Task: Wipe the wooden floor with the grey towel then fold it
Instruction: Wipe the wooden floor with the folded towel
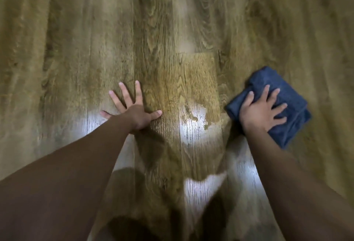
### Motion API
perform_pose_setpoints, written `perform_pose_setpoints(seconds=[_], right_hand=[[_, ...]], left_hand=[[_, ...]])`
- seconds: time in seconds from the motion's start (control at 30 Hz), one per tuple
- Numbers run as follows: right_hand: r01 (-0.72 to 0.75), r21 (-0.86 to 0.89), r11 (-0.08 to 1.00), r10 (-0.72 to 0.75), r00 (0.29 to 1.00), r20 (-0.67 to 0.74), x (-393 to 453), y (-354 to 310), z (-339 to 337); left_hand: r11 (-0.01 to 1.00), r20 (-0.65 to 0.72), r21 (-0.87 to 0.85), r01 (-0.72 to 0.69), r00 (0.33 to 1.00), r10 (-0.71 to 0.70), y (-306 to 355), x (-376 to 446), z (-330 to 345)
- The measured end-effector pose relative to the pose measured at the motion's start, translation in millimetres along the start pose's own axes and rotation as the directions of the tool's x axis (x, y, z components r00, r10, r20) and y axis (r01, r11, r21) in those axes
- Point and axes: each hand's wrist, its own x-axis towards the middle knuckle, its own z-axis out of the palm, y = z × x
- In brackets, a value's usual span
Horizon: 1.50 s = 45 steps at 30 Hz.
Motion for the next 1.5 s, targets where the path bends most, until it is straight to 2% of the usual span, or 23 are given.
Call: perform_pose_setpoints(seconds=[0.07, 0.13, 0.27, 0.4, 0.5, 0.57, 0.63, 0.7, 0.87, 0.97, 1.03, 1.13, 1.27, 1.37, 1.5], right_hand=[[0.051, -0.012, 0.999, -0.050, 0.999, 0.011, -8.8, -6.3, 2.8], [0.165, -0.040, 0.985, -0.165, 0.986, 0.027, -30.7, -9.3, 6.9], [0.395, -0.113, 0.912, -0.392, 0.919, 0.050, -112.2, -10.7, 24.1], [0.535, -0.129, 0.835, -0.528, 0.845, 0.086, -190.8, 28.7, 41.2], [0.607, -0.148, 0.781, -0.585, 0.794, 0.167, -195.6, 76.4, 33.2], [0.537, -0.148, 0.831, -0.519, 0.843, 0.146, -178.3, 105.2, 20.2], [0.353, -0.106, 0.930, -0.347, 0.935, 0.075, -149.6, 122.8, 3.8], [0.163, -0.048, 0.985, -0.162, 0.986, 0.030, -109.7, 125.4, -8.8], [-0.141, 0.072, 0.987, 0.142, 0.990, -0.008, -0.1, 68.6, -15.5], [-0.165, 0.062, 0.984, 0.166, 0.986, -0.020, 19.5, 31.2, -12.9], [-0.105, 0.046, 0.993, 0.106, 0.994, -0.005, 10.4, 15.7, -10.4], [0.118, -0.023, 0.993, -0.118, 0.993, 0.021, -31.0, 0.0, -1.0], [0.387, -0.127, 0.913, -0.383, 0.922, 0.055, -134.7, -17.8, 24.0], [0.545, -0.133, 0.828, -0.521, 0.835, 0.177, -229.2, -8.9, 44.2], [0.734, -0.127, 0.667, -0.653, 0.658, 0.375, -326.1, 23.9, 56.8]], left_hand=[[1.000, 0.006, -0.004, -0.002, 1.000, 0.002, -2.5, 1.0, 1.0], [1.000, 0.011, -0.005, -0.004, 1.000, 0.004, -3.4, 2.1, 1.0], [1.000, 0.013, 0.004, 0.002, 1.000, -0.003, -5.0, 5.7, 1.9], [1.000, 0.006, 0.016, 0.001, 1.000, -0.001, -7.4, 7.4, 2.8], [1.000, 0.006, 0.007, -0.016, 1.000, 0.016, -10.0, 7.9, 3.2], [1.000, 0.006, 0.010, -0.017, 1.000, 0.017, -9.8, 7.9, 3.2], [1.000, 0.008, 0.015, -0.013, 1.000, 0.013, -8.9, 7.4, 2.5], [1.000, 0.020, 0.014, -0.007, 1.000, 0.006, -7.7, 6.6, 0.4], [1.000, 0.029, -0.006, -0.019, 0.999, 0.019, -6.9, 5.4, -0.1], [1.000, 0.016, -0.005, -0.011, 1.000, 0.011, -4.5, 5.7, 1.4], [1.000, 0.018, -0.005, -0.003, 1.000, 0.004, -4.9, 5.2, 1.2], [1.000, 0.008, -0.002, -0.005, 1.000, 0.005, -5.4, 7.0, 2.8], [1.000, -0.007, 0.005, 0.000, 1.000, 0.000, -7.9, 8.2, 3.9], [0.999, -0.041, 0.010, 0.033, 0.999, -0.033, -3.6, 8.3, 6.1], [0.995, -0.043, -0.068, 0.066, 0.997, -0.069, 0.5, 12.2, 6.6]])
